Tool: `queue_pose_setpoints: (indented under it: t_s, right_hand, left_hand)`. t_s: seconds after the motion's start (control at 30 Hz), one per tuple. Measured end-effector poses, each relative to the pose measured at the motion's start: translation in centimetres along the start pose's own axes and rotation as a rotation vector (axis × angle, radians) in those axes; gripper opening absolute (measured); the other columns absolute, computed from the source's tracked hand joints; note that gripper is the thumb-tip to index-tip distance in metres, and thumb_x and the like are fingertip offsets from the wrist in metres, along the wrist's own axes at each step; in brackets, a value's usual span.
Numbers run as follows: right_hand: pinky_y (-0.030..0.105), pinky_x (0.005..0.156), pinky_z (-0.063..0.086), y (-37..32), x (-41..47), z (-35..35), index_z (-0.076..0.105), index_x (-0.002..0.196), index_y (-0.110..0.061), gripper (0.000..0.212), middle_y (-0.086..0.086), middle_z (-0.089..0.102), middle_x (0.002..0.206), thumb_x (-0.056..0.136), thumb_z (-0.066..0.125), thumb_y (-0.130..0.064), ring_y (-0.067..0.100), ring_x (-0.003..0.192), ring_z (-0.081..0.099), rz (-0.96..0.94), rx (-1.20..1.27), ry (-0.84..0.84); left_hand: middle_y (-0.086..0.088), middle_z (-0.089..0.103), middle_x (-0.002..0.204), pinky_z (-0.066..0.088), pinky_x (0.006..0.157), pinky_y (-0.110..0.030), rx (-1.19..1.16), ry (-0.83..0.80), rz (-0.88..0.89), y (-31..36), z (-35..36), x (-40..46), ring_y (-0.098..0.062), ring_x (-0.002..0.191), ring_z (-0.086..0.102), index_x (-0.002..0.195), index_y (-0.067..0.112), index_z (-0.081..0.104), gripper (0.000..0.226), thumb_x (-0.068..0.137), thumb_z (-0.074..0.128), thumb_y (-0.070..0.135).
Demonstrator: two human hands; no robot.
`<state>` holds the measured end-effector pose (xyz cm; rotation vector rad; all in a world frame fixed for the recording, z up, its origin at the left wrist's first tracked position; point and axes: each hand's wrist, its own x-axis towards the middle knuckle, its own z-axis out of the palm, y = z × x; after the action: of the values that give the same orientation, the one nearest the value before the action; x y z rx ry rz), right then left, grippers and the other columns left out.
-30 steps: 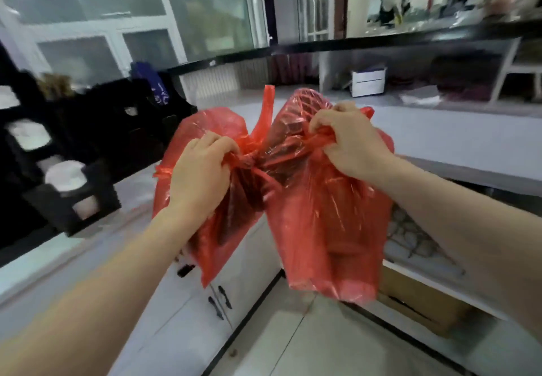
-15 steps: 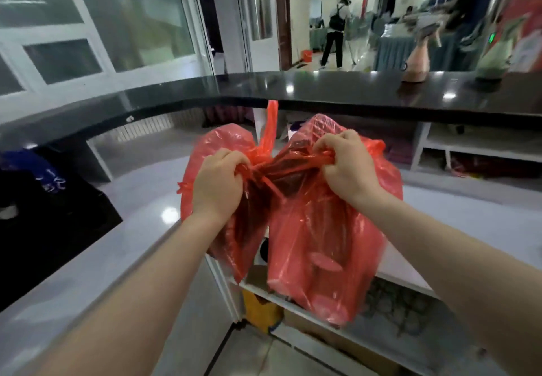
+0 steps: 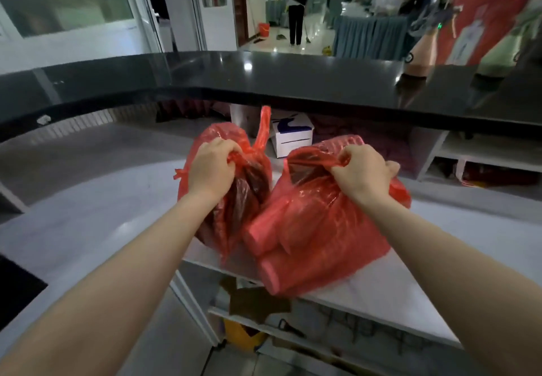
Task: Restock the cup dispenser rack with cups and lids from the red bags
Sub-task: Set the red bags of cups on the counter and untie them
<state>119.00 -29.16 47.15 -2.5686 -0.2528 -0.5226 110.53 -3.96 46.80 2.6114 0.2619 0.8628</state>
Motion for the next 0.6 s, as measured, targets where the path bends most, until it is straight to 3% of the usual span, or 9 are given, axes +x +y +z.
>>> queue_pose_setpoints:
  t_s: [0.13,0.27,0.4,0.5,0.6]
  right_hand:
    - [0.042,0.080,0.024,1.7,4.5,0.9,0.059,0.063,-0.022,0.042,-0.005,0.062,0.073,0.075,0.058,-0.063,0.025,0.081,0.059,0.075,-0.110,-0.030]
    - [0.040,0.082,0.041,4.0,7.5,1.9,0.065,0.076,-0.022,0.037,0.004,0.067,0.087,0.077,0.062,-0.059,0.032,0.096,0.062,0.092,-0.112,-0.103]
    - [0.031,0.066,0.040,5.2,8.8,2.5,0.064,0.070,-0.019,0.047,-0.003,0.058,0.066,0.083,0.055,-0.063,0.030,0.085,0.063,0.042,0.001,-0.244]
    - [0.031,0.072,0.041,6.1,9.9,2.2,0.072,0.087,-0.022,0.035,0.004,0.071,0.088,0.089,0.054,-0.052,0.030,0.094,0.063,0.023,0.098,-0.283]
    - [0.032,0.076,0.045,7.1,10.3,1.6,0.072,0.090,-0.020,0.019,0.006,0.071,0.094,0.091,0.054,-0.024,0.031,0.096,0.063,-0.040,0.080,-0.298]
  left_hand:
    - [-0.005,0.059,0.111,0.042,0.086,-0.040,0.074,-0.096,0.039,-1.6,3.4,3.4,-0.030,0.101,0.049,0.107,0.018,0.064,0.031,0.082,0.056,0.003]
    - [-0.007,0.048,0.129,0.043,0.093,-0.045,0.277,-0.261,0.000,-2.6,6.6,4.3,-0.033,0.111,0.047,0.132,0.022,0.049,0.052,0.083,0.067,0.022]
    - [-0.009,0.031,0.145,0.031,0.096,-0.049,0.584,-0.275,-0.128,-1.8,9.0,4.4,-0.035,0.121,0.031,0.141,0.029,0.037,0.068,0.082,0.065,0.048]
    - [-0.006,0.026,0.150,0.023,0.097,-0.053,0.586,-0.216,-0.073,-0.4,9.7,5.5,-0.033,0.128,0.018,0.133,0.028,0.048,0.056,0.081,0.064,0.045]
    - [-0.009,0.024,0.153,0.020,0.098,-0.053,0.518,-0.167,0.021,1.2,9.5,6.2,-0.034,0.132,0.019,0.131,0.028,0.051,0.054,0.079,0.065,0.034]
